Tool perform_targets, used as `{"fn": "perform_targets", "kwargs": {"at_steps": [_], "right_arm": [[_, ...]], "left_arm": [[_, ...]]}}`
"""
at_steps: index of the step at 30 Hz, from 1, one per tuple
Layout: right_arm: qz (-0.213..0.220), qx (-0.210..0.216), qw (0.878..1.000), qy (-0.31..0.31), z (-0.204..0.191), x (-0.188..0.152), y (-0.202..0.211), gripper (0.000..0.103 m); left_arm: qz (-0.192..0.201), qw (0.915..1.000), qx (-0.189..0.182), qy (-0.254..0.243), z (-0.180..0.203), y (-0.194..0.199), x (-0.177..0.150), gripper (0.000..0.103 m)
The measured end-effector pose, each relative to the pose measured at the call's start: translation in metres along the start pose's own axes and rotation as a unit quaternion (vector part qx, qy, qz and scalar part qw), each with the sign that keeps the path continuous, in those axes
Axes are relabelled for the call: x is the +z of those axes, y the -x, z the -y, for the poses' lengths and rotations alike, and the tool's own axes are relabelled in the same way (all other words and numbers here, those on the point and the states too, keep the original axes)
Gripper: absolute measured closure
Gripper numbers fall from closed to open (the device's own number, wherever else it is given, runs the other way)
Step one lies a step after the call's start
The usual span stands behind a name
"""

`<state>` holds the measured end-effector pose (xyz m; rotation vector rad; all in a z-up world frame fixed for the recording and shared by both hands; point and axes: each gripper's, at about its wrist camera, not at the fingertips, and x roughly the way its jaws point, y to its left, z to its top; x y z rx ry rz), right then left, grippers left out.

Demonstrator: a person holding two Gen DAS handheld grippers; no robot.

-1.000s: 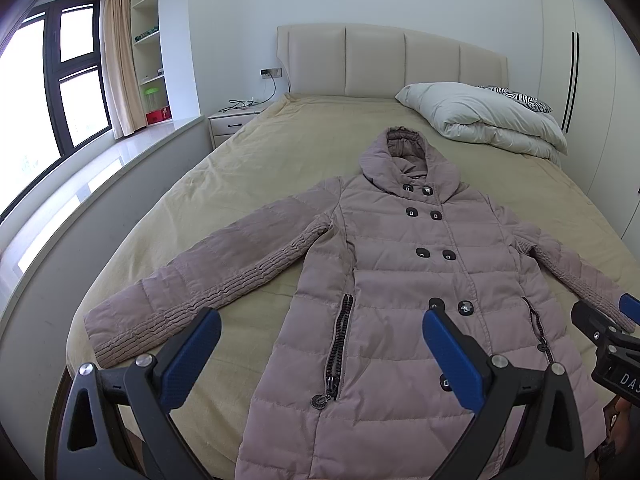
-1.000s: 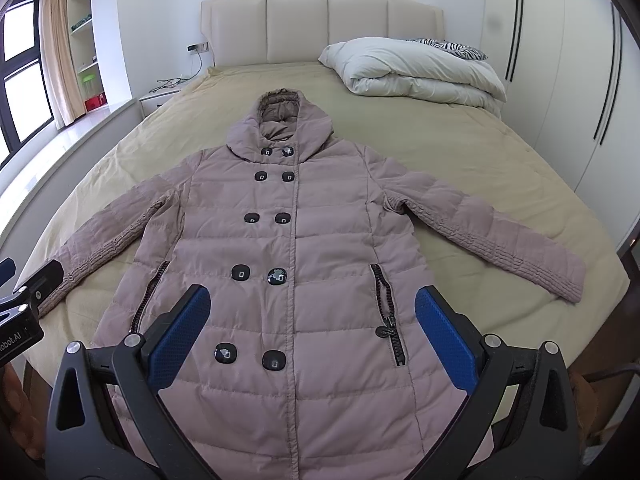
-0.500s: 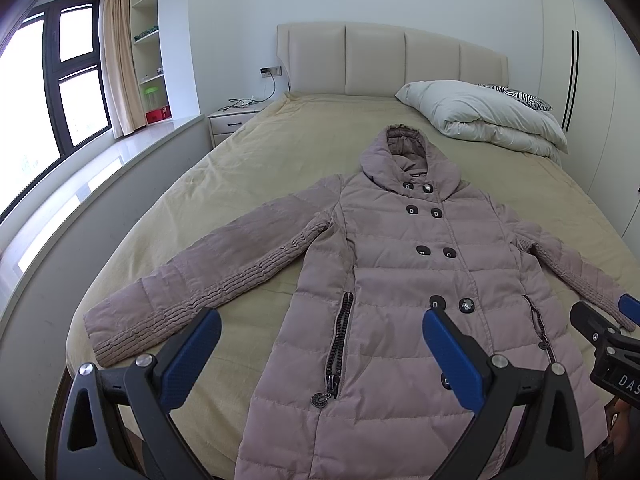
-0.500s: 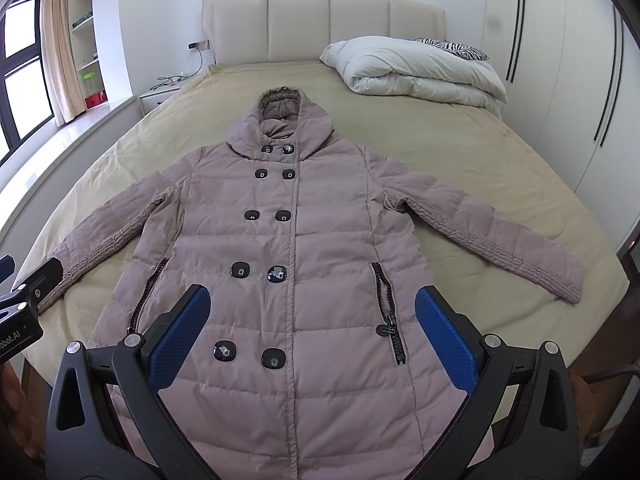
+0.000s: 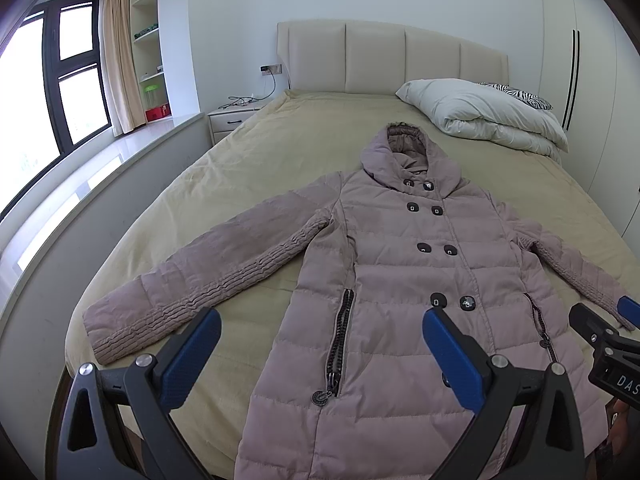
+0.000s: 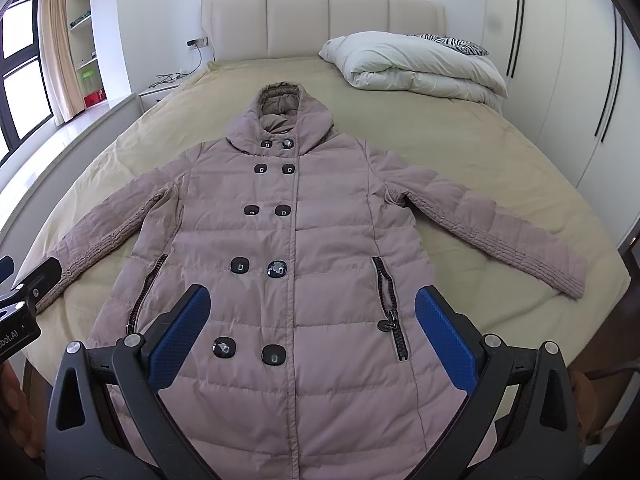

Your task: Fold large clothes

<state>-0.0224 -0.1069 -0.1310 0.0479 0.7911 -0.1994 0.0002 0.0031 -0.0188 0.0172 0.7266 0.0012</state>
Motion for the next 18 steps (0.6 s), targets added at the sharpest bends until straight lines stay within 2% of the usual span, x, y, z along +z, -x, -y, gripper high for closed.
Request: {"fn": "perform_targets", "kwargs": {"at_steps": [18], "right_arm": [[-0.002, -0.001, 1.0, 0.002, 0.0, -0.0047, -0.0033, 0.0]], "left_arm": [[-0.001, 1.0, 0.0, 0.0, -0.0003, -0.0018, -0.0017, 0.0]]}}
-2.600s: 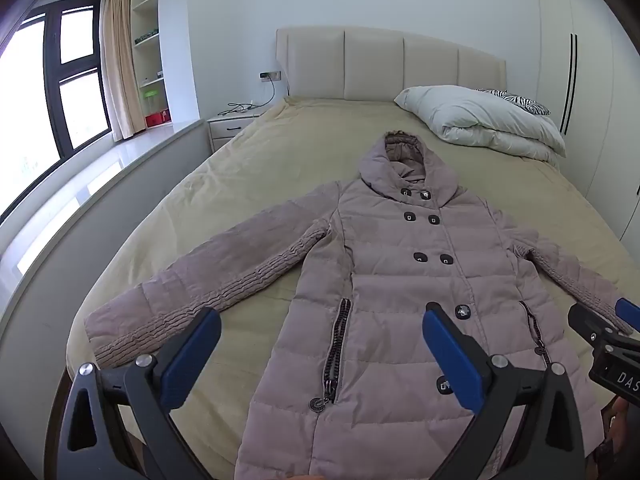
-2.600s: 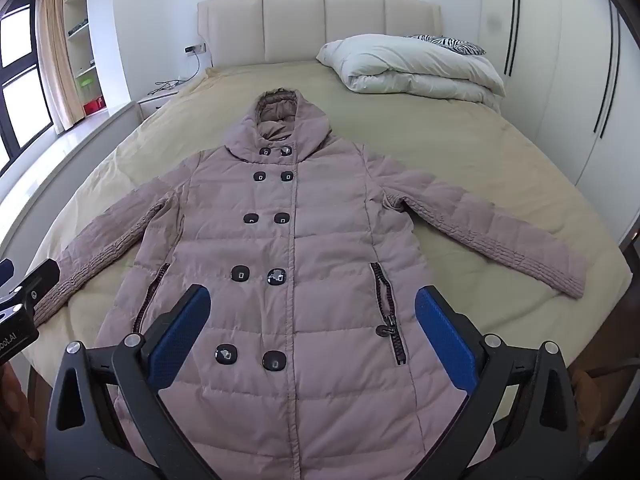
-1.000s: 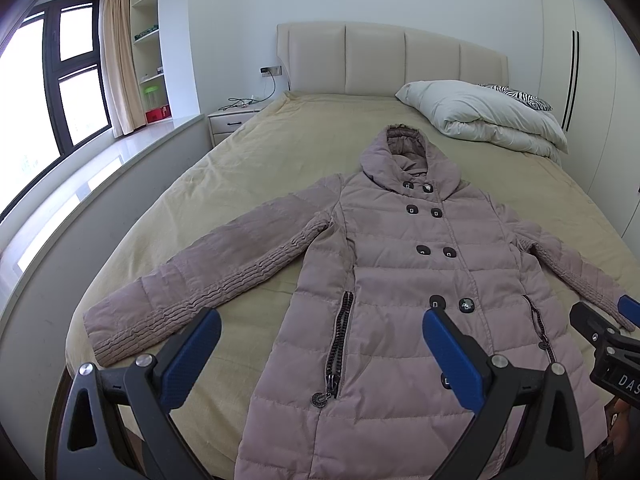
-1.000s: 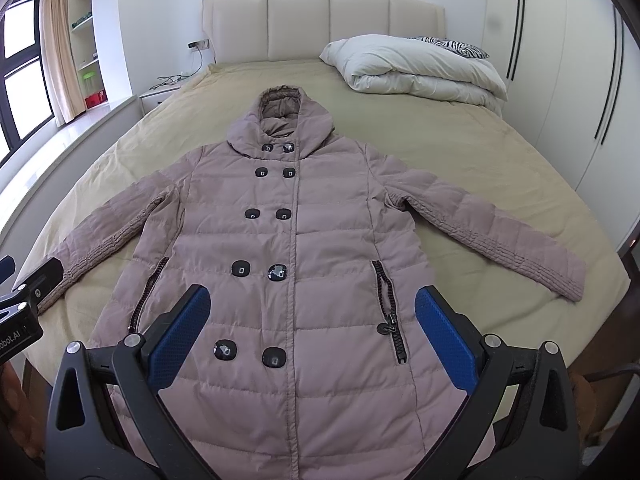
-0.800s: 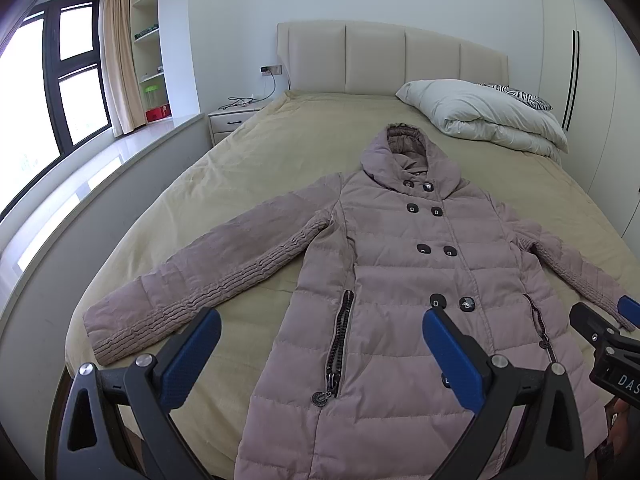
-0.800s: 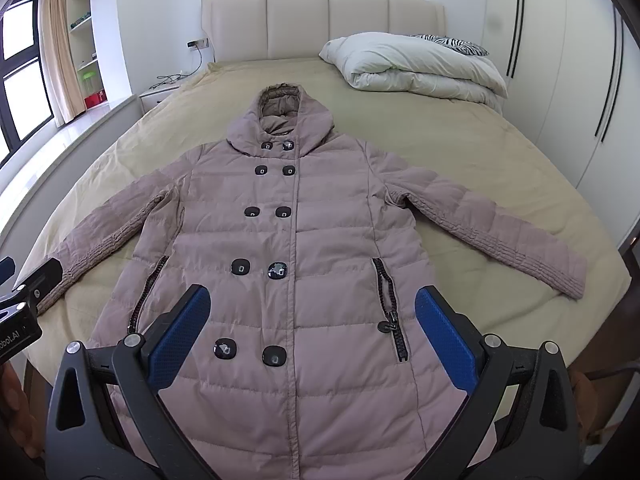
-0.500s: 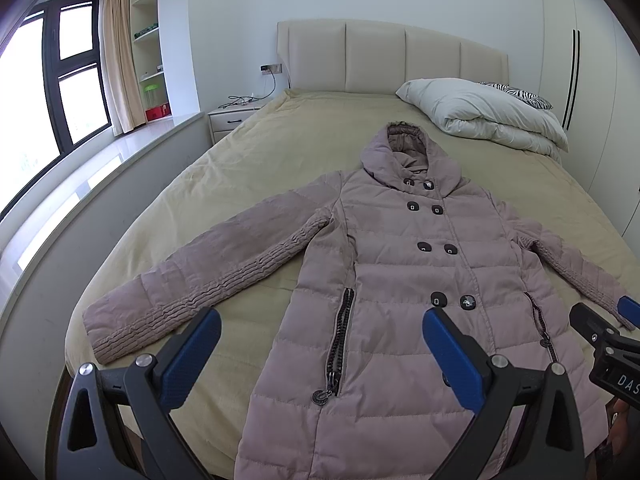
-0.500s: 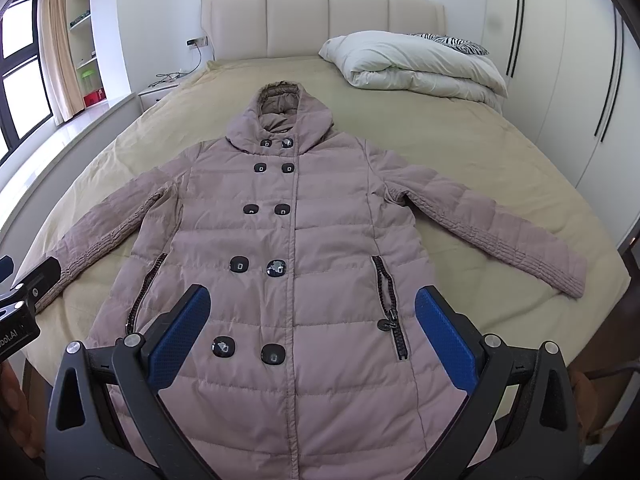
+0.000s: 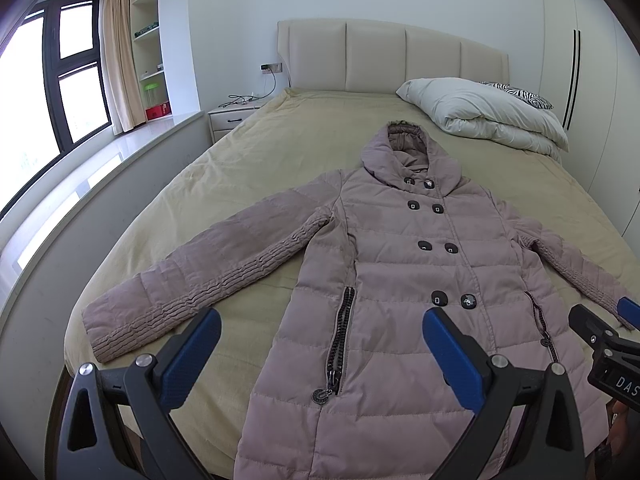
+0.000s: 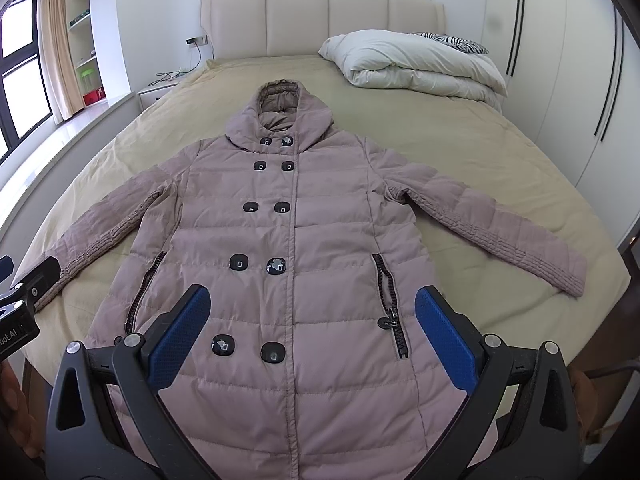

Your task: Fold large clothes

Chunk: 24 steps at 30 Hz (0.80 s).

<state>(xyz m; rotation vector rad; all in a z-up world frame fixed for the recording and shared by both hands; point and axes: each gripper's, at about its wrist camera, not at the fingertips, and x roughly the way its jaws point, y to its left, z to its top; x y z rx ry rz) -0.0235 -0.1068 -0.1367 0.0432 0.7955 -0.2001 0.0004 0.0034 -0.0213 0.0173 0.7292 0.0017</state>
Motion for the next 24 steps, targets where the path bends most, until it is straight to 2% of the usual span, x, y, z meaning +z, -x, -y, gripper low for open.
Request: {"fn": "perform_targets", "kwargs": {"at_steps": [11, 24], "right_arm": [[-0.002, -0.001, 1.0, 0.001, 0.0, -0.004, -0.003, 0.0], [-0.005, -0.001, 1.0, 0.001, 0.0, -0.008, -0.006, 0.0]], "left_arm": [[-0.002, 1.0, -0.001, 0.0, -0.002, -0.005, -0.01, 0.0], [-0.003, 1.0, -0.002, 0.0, -0.001, -0.005, -0.007, 0.0]]}}
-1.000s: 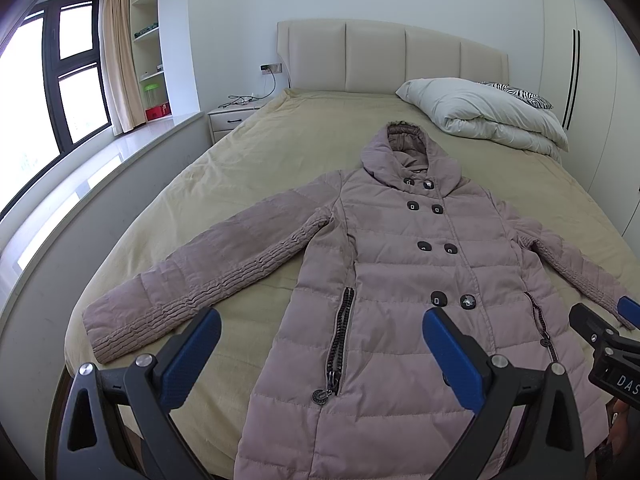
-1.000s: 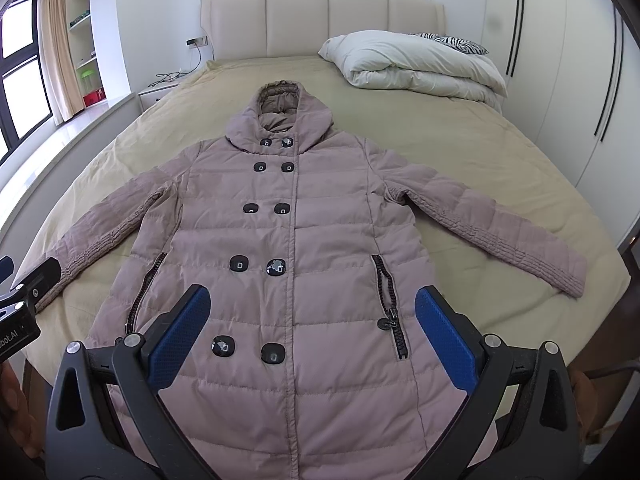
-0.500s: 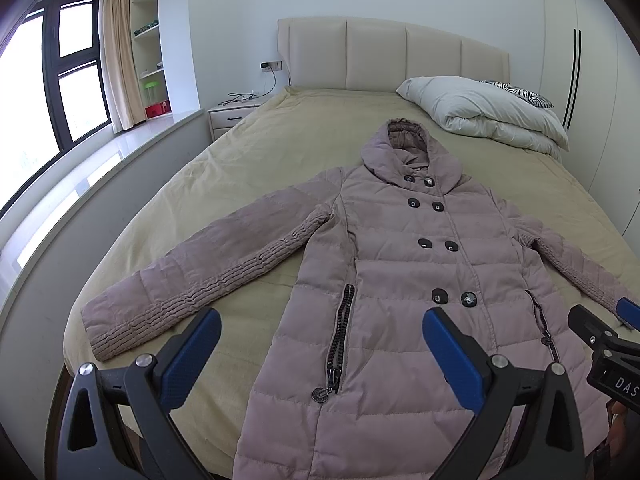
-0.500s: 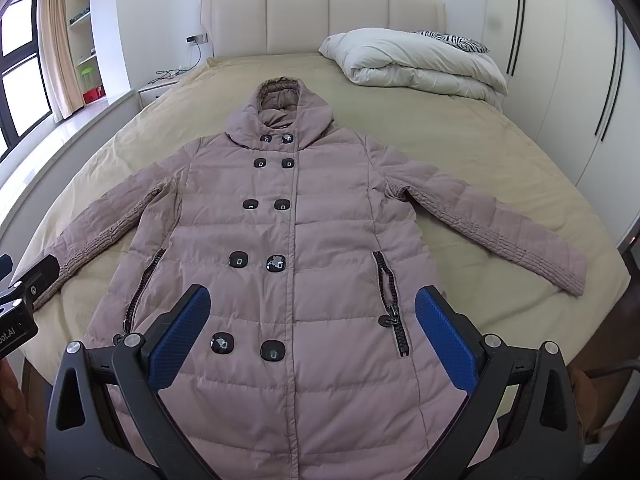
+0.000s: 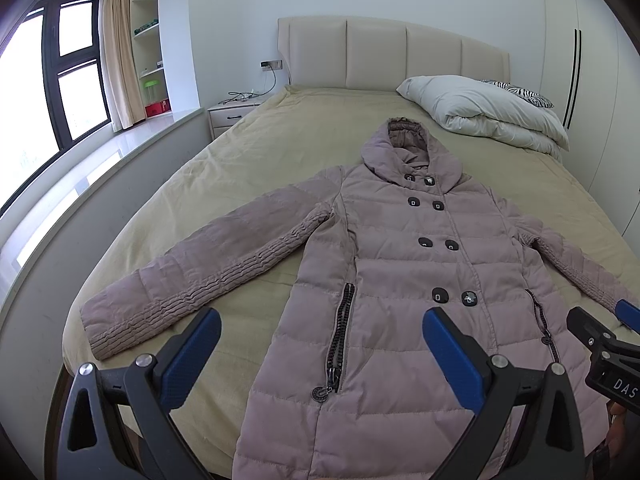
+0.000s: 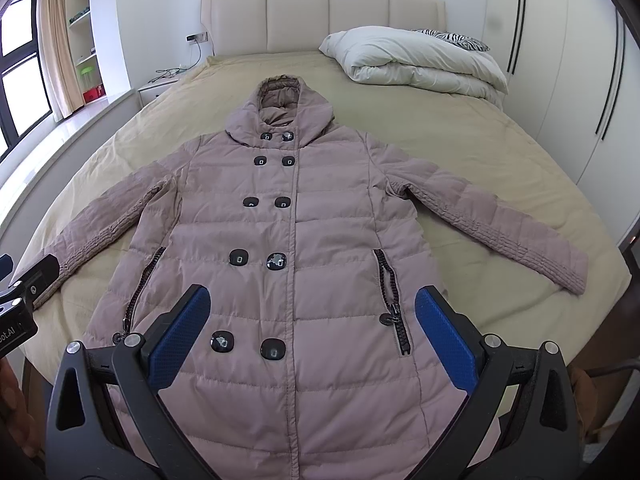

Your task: Fold large clothes

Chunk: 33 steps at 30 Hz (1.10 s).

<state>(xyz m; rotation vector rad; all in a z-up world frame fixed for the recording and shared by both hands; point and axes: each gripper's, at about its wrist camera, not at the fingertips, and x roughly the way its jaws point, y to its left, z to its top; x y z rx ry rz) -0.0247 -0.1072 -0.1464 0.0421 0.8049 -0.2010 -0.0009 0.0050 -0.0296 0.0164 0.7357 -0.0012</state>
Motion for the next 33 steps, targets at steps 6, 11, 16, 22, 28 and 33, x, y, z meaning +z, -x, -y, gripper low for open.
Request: {"fn": "perform_targets", "kwargs": {"at_steps": [6, 11, 16, 22, 28, 33], "right_arm": [[-0.006, 0.0, 1.0, -0.001, 0.0, -0.004, -0.004, 0.0], [-0.007, 0.001, 1.0, -0.002, -0.001, -0.001, -0.003, 0.0], [-0.014, 0.011, 1.0, -0.015, 0.006, -0.003, -0.012, 0.0], [-0.01, 0.055, 0.992, -0.112, 0.081, -0.006, -0.035, 0.0], [0.029, 0.055, 0.933, -0.355, 0.26, -0.035, -0.074, 0.0], [0.062, 0.081, 0.823, -0.56, 0.399, -0.088, -0.11, 0.009]], "left_arm": [[-0.001, 1.0, 0.002, 0.0, 0.0, 0.0, 0.0, 0.0], [-0.001, 1.0, 0.002, 0.0, -0.001, -0.004, -0.005, 0.0], [-0.004, 1.0, 0.0, -0.008, 0.003, -0.011, -0.014, 0.0], [-0.034, 0.9979, -0.055, 0.007, 0.009, -0.032, -0.014, 0.0], [-0.028, 0.9933, -0.108, 0.029, 0.022, -0.052, -0.006, 0.0], [-0.073, 0.9895, -0.122, 0.028, 0.039, -0.077, 0.001, 0.0]]}}
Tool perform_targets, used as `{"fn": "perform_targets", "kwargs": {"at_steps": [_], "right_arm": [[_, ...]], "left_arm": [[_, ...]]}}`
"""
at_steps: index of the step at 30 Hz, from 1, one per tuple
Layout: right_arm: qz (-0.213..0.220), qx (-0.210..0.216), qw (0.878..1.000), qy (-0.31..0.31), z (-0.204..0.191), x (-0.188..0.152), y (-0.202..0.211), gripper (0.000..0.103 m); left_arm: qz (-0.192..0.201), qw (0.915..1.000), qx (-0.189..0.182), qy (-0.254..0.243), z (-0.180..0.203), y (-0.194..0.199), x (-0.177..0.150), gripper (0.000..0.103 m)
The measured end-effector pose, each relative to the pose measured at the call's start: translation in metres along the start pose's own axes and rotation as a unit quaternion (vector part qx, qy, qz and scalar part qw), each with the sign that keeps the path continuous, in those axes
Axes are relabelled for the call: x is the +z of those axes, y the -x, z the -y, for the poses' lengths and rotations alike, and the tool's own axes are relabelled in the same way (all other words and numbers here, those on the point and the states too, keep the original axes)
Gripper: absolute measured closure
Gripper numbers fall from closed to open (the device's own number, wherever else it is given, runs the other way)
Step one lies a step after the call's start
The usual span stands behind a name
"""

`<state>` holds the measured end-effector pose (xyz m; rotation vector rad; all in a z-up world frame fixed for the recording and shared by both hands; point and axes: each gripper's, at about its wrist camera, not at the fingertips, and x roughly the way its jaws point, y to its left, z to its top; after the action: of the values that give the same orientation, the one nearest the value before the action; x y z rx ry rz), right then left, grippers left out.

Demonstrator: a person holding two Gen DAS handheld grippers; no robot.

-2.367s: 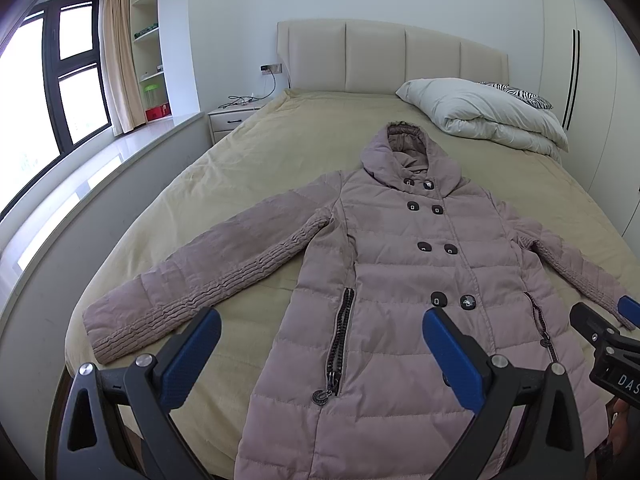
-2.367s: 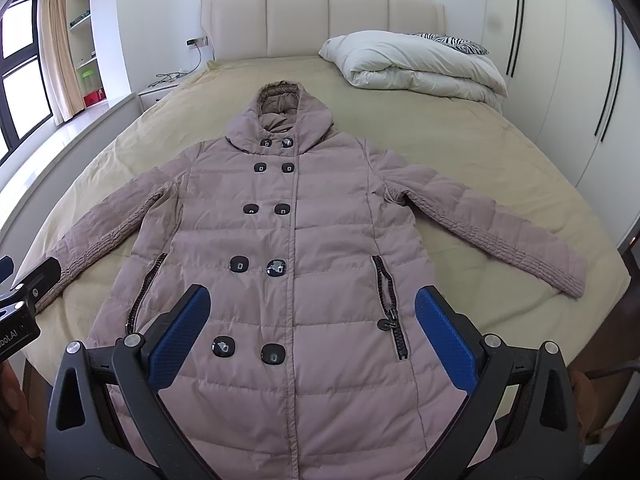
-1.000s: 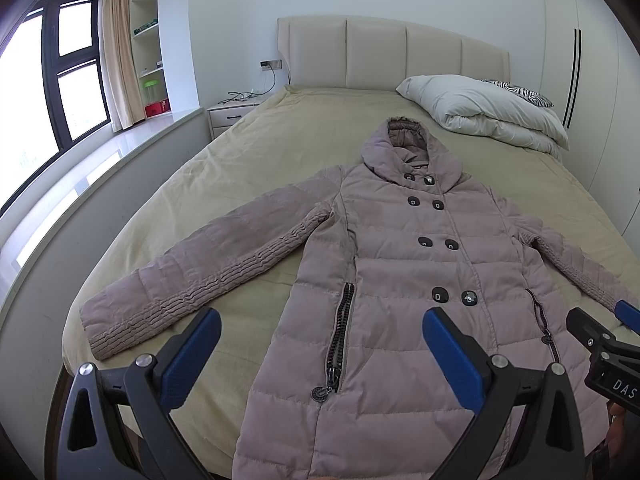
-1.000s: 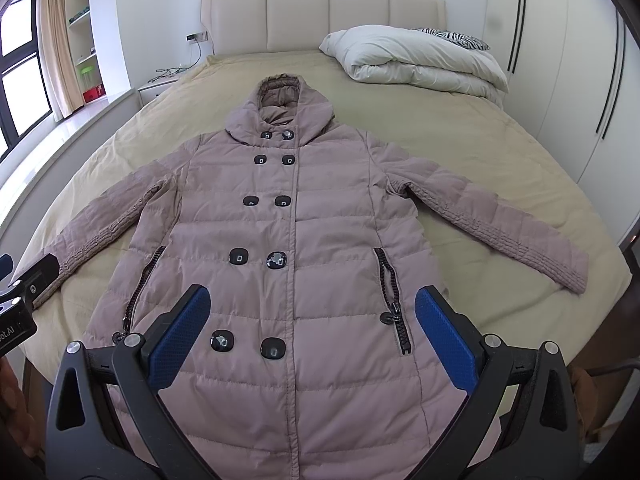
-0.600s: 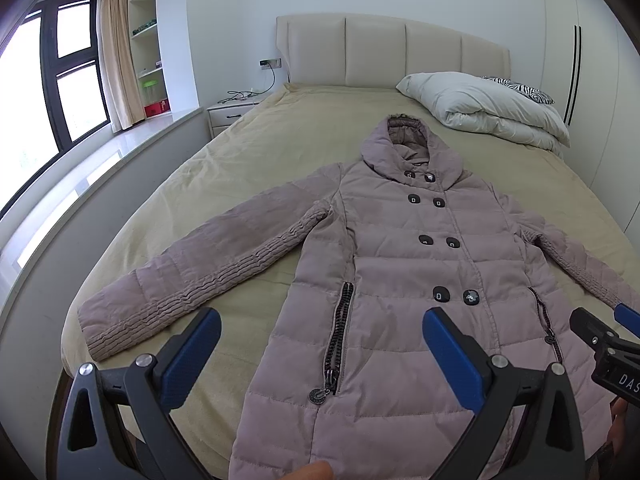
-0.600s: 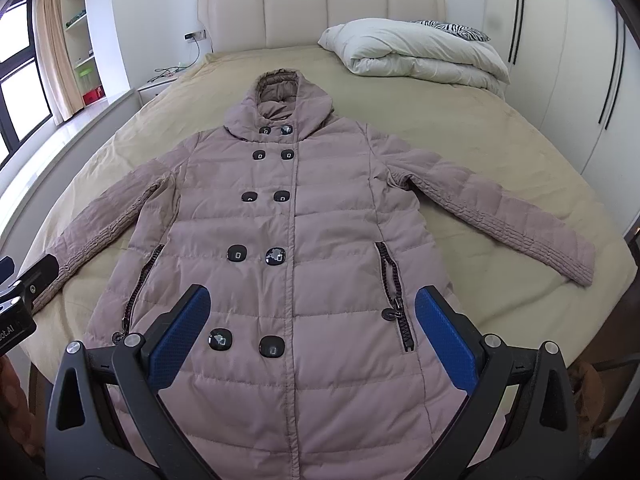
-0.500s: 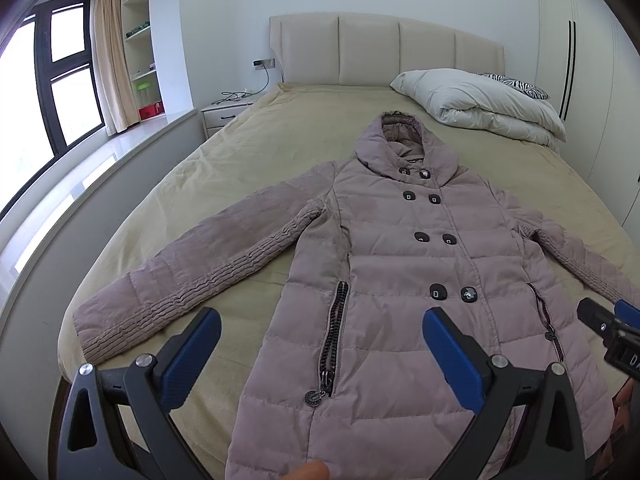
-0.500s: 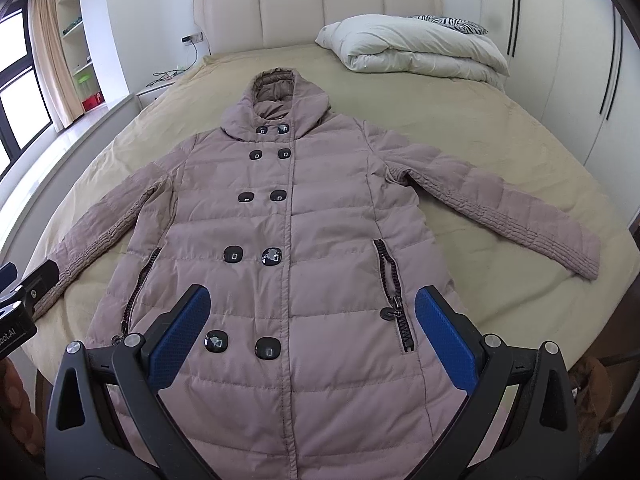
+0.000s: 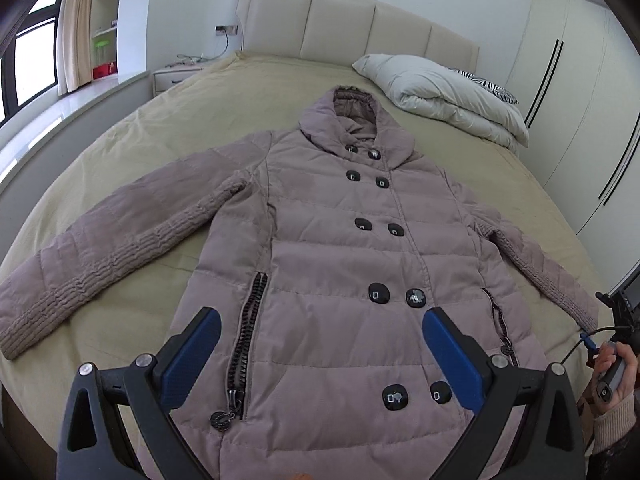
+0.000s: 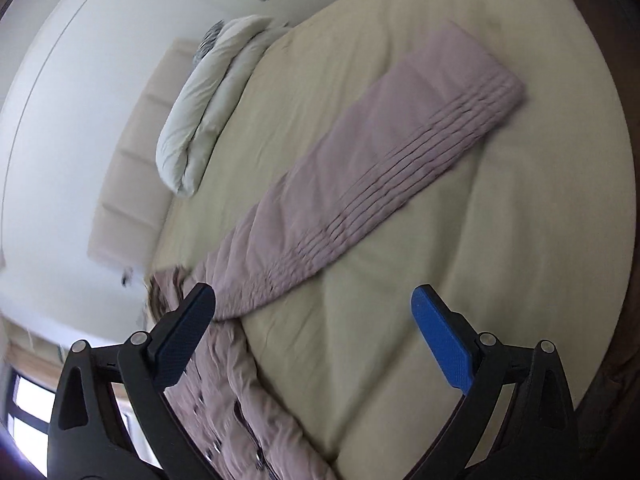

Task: Fold large clothes
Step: 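Grasp the coat sleeve cuff with the right gripper and lift it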

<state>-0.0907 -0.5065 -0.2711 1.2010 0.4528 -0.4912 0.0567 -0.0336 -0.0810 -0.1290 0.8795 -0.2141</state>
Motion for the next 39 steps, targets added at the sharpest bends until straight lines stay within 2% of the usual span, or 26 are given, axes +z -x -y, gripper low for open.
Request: {"fn": "perform_targets", "kwargs": {"at_steps": [4, 8, 10, 12, 16, 17, 19, 20, 23, 25, 26, 27, 30, 33, 35, 37, 39], "right_arm": [[0.024, 0.005, 0.993, -0.114, 0.064, 0.05, -0.017, 0.016], [0.054, 0.008, 0.989, -0.136, 0.093, 0.081, -0.03, 0.023], [0.065, 0.005, 0.991, -0.119, 0.097, 0.101, -0.036, 0.024], [0.073, -0.007, 0.992, -0.1, 0.098, 0.119, -0.042, 0.03], [0.066, -0.039, 0.995, -0.067, 0.088, 0.149, -0.061, 0.068], [0.065, -0.047, 0.995, -0.05, 0.082, 0.156, -0.065, 0.071], [0.071, -0.068, 0.995, -0.004, 0.061, 0.161, -0.065, 0.078], [0.075, -0.08, 0.993, 0.03, 0.038, 0.156, -0.065, 0.08], [0.098, -0.092, 0.981, 0.142, -0.025, 0.144, -0.059, 0.084], [0.114, -0.093, 0.959, 0.241, -0.076, 0.124, -0.054, 0.085], [0.121, -0.093, 0.942, 0.3, -0.102, 0.109, -0.053, 0.085], [0.126, -0.093, 0.919, 0.36, -0.128, 0.088, -0.053, 0.085], [0.132, -0.092, 0.836, 0.525, -0.188, 0.009, -0.055, 0.087], [0.121, -0.078, 0.757, 0.637, -0.216, -0.066, -0.068, 0.087], [0.115, -0.065, 0.714, 0.687, -0.217, -0.119, -0.065, 0.087], [0.103, -0.052, 0.686, 0.719, -0.216, -0.154, -0.068, 0.088], [0.09, -0.046, 0.667, 0.738, -0.216, -0.176, -0.074, 0.088]], "left_arm": [[-0.019, 0.9993, -0.021, 0.023, -0.004, -0.018, 0.005, 0.0], [-0.038, 0.9979, -0.039, 0.035, -0.004, -0.031, 0.007, 0.0], [-0.041, 0.9975, -0.044, 0.037, -0.004, -0.035, 0.007, 0.0], [-0.042, 0.9969, -0.054, 0.039, -0.003, -0.038, 0.008, 0.002], [-0.051, 0.9953, -0.074, 0.038, 0.002, -0.046, 0.011, 0.012], [-0.051, 0.9948, -0.079, 0.039, 0.003, -0.048, 0.012, 0.013], [-0.052, 0.9937, -0.09, 0.042, 0.004, -0.052, 0.014, 0.014], [-0.053, 0.9927, -0.098, 0.046, 0.005, -0.054, 0.016, 0.015], [-0.052, 0.9876, -0.136, 0.06, 0.009, -0.057, 0.023, 0.015], [-0.054, 0.9801, -0.176, 0.075, 0.012, -0.06, 0.03, 0.015], [-0.058, 0.975, -0.197, 0.086, 0.014, -0.062, 0.034, 0.015], [-0.063, 0.9692, -0.218, 0.097, 0.015, -0.064, 0.037, 0.013], [-0.078, 0.9479, -0.28, 0.132, 0.021, -0.07, 0.045, 0.006], [-0.095, 0.9253, -0.325, 0.171, 0.025, -0.081, 0.049, 0.003], [-0.112, 0.9119, -0.349, 0.185, 0.03, -0.088, 0.051, 0.002], [-0.121, 0.9062, -0.361, 0.185, 0.036, -0.092, 0.051, 0.001], [-0.13, 0.8981, -0.376, 0.188, 0.04, -0.099, 0.053, 0.001]]}}
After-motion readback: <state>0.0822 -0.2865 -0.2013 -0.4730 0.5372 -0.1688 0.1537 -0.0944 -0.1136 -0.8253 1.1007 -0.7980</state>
